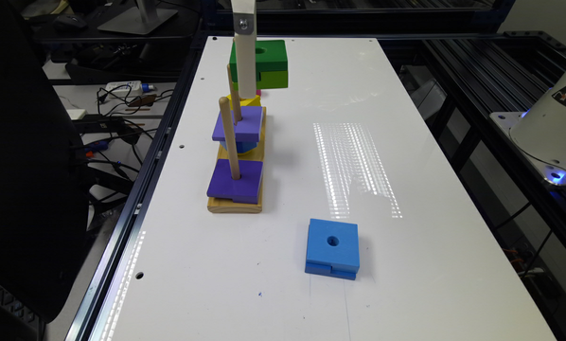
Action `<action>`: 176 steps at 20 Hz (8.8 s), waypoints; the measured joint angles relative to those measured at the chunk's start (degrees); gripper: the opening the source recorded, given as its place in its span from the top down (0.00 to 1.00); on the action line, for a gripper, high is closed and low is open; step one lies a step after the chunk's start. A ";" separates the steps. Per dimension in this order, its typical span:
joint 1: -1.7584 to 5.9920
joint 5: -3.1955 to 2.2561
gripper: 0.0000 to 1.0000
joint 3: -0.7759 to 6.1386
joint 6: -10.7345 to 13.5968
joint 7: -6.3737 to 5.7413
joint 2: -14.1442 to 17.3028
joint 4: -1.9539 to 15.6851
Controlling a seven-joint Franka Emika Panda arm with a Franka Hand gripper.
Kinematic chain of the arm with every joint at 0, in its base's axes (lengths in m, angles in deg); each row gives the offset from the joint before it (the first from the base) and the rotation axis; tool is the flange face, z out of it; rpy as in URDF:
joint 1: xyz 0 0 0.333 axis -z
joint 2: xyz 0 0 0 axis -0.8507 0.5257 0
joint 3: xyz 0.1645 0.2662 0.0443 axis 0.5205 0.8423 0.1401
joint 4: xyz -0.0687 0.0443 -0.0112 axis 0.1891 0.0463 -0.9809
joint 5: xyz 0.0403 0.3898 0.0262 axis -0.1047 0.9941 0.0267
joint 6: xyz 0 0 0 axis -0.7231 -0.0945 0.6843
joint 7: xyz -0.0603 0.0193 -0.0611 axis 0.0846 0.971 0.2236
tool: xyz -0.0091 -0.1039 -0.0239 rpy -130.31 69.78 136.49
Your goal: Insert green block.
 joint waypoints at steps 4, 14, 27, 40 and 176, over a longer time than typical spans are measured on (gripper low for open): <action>0.00 0.00 1.00 0.00 0.00 0.00 0.00 0.00; 0.00 0.00 1.00 0.00 0.00 0.00 0.00 0.00; 0.00 0.00 1.00 0.00 0.00 0.00 0.00 0.00; 0.66 0.00 1.00 -0.17 -1.32 0.46 0.23 0.17; 0.83 -1.01 1.00 -0.24 -3.89 0.49 7.35 3.93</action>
